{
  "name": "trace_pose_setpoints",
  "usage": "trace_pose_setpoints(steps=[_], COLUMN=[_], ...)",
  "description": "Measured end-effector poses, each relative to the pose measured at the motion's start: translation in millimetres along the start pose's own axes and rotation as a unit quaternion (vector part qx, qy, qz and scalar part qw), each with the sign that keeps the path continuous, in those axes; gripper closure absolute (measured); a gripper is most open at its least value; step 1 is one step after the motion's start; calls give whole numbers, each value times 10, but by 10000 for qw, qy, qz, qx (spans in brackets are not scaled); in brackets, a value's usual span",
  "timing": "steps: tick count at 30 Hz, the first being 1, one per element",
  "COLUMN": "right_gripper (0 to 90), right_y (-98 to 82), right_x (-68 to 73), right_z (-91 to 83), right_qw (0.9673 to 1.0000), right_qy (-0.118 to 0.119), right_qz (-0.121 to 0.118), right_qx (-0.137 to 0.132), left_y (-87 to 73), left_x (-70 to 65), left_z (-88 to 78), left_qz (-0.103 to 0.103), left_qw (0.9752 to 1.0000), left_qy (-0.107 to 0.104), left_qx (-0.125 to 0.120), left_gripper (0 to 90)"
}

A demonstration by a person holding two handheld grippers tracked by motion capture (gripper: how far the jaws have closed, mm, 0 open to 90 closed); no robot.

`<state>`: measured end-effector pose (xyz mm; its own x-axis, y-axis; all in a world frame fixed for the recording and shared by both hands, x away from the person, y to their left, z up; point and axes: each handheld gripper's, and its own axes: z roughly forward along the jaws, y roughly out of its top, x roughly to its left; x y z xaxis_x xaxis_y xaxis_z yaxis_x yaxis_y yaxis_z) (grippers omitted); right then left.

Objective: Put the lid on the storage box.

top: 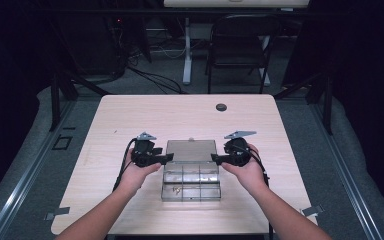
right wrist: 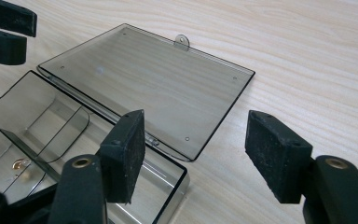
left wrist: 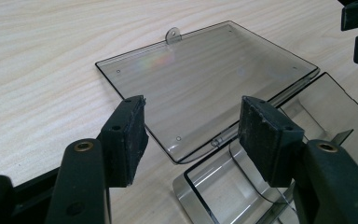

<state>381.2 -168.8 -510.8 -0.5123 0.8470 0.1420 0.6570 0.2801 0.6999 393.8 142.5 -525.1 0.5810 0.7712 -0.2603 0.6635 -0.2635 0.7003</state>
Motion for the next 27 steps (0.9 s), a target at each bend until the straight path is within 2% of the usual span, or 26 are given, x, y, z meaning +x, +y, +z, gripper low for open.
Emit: trace_pose_setpoints(steps=[7,13,20,27], right_gripper=[363,358,353,357], right_y=[24,33,93,152], right_x=[-19,-56,-110,-119], right_z=[48,90,152,252], right_qw=[10000,10000,9998,9997], right_qy=[-18,-29,-120,-120], right_qz=[17,80,164,222], right_qx=[13,39,80,72], left_y=[32,33,43,56], left_x=[19,71,102,180], left_z=[47,101,179,277], left_qz=[-153,-242,-356,-738], left_qw=[9999,9996,9992,9972], left_qy=[-1,51,65,15], left_qx=[2,123,142,134], left_gripper=[412,417,425,432])
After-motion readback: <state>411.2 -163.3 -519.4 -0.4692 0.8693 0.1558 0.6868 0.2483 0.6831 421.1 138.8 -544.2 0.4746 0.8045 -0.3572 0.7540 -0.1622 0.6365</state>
